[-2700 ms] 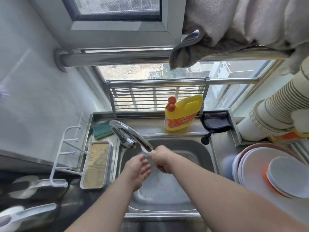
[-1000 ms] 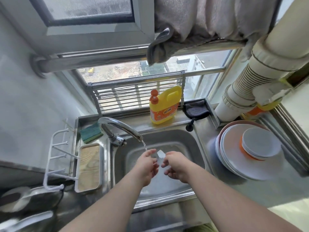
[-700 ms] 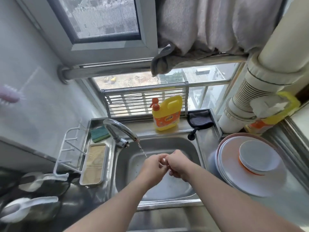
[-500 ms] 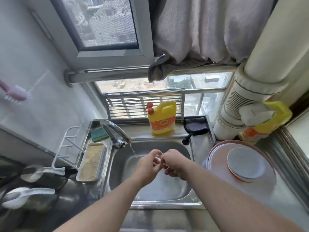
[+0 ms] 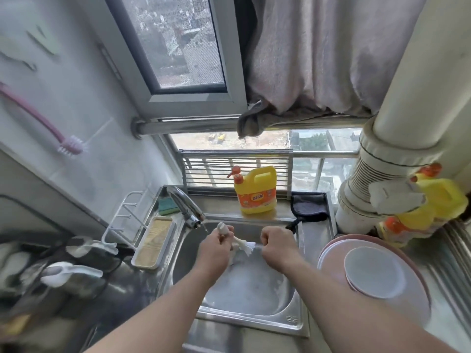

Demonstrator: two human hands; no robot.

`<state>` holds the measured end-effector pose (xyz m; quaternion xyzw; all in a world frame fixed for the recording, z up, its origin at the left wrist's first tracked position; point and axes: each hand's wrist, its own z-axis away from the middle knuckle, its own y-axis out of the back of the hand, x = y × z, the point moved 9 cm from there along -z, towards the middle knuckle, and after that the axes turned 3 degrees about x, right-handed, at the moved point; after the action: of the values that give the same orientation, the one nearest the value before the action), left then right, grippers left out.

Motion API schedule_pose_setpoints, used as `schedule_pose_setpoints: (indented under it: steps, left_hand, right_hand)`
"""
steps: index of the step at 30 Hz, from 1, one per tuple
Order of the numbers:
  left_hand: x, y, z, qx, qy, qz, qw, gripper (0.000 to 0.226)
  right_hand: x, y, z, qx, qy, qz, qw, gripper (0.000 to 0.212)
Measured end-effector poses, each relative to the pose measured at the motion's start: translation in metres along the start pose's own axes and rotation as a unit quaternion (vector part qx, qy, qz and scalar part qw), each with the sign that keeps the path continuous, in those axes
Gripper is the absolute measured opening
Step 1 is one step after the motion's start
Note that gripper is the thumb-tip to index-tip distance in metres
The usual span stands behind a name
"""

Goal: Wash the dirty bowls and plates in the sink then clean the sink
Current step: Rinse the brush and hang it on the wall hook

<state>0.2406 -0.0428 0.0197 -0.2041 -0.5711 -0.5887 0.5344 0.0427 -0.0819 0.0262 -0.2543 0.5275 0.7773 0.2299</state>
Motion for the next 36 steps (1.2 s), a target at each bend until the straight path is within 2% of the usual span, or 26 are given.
schedule_pose_setpoints:
  steps: [2,3,4,8,13,16,19,24,31,36]
  left_hand:
    - [-0.005,0.002,0.000,0.004,0.011,0.010,1.000,0.012]
    - [-0.005,0.003,0.001,0.004,0.016,0.012,1.000,0.012]
    - [-0.005,0.004,0.001,0.005,0.020,0.018,1.000,0.012]
    - [-0.001,0.010,0.001,0.010,0.020,0.031,0.999,0.014]
    - [0.044,0.030,-0.008,0.039,-0.015,0.080,0.996,0.025]
    - [0.079,0.053,-0.019,0.063,-0.041,0.101,0.992,0.026]
    - [0.107,0.081,-0.034,0.063,-0.049,0.169,0.982,0.028]
    - [0.158,0.153,-0.059,0.081,-0.098,0.255,0.959,0.028]
    - [0.206,0.274,-0.090,0.103,-0.139,0.369,0.913,0.026]
    - [0.227,0.348,-0.114,0.121,-0.136,0.446,0.876,0.028]
  right_hand:
    - [0.024,-0.031,0.002,-0.118,-0.014,0.056,0.991,0.065]
    - [0.031,-0.041,0.003,-0.151,-0.022,0.067,0.986,0.081]
    - [0.032,-0.044,0.004,-0.155,-0.025,0.062,0.986,0.085]
    - [0.007,-0.034,-0.001,-0.082,0.003,0.002,0.997,0.060]
    - [-0.034,-0.018,0.001,-0.048,0.066,-0.058,0.995,0.069]
    - [-0.067,-0.003,0.003,-0.010,0.107,-0.068,0.992,0.057]
    - [-0.112,0.021,0.003,0.053,0.140,-0.061,0.987,0.040]
    - [-0.201,0.056,0.005,0.128,0.178,-0.062,0.974,0.034]
    - [-0.346,0.073,-0.002,0.220,0.256,-0.045,0.940,0.031]
    - [-0.439,0.074,-0.019,0.241,0.302,-0.022,0.922,0.027]
